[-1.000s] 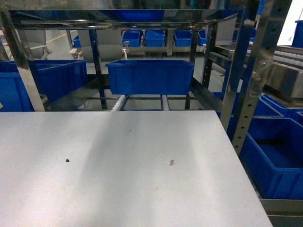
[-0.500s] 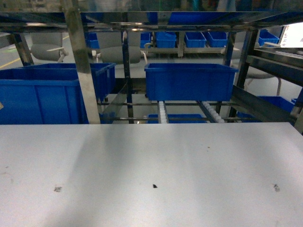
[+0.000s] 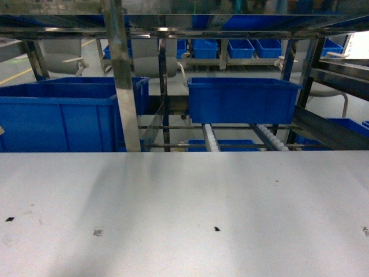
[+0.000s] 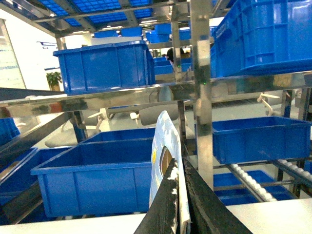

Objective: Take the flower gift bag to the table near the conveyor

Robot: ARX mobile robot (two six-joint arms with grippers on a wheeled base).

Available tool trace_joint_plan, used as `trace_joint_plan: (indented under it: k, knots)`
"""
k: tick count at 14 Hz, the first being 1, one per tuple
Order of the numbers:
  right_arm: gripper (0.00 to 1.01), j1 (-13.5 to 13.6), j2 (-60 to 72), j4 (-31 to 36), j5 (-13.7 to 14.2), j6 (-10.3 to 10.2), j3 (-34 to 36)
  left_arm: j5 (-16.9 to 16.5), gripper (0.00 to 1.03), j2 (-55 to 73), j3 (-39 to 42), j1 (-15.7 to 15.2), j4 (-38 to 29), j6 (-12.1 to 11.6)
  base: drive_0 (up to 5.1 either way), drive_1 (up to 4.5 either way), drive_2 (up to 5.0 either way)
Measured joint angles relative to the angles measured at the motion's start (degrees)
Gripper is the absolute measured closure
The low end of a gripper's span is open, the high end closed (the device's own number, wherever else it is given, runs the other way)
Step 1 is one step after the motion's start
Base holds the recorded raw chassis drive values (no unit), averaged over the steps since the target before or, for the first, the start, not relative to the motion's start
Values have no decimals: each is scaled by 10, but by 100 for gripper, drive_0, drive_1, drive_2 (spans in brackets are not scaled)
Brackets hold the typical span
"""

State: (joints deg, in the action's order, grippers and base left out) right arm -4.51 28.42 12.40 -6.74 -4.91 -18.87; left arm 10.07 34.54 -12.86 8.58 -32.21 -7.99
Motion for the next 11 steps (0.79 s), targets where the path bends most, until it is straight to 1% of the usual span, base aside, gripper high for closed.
trace_joint_plan:
  k: [9, 11]
  knots:
    - [99, 0, 0, -1, 0, 0, 0, 0, 101, 1, 0, 0, -1, 0, -493, 247, 247]
    - [99, 0, -2, 2, -7, 0, 0, 6, 101, 1, 0, -3, 0, 0, 0, 0, 0]
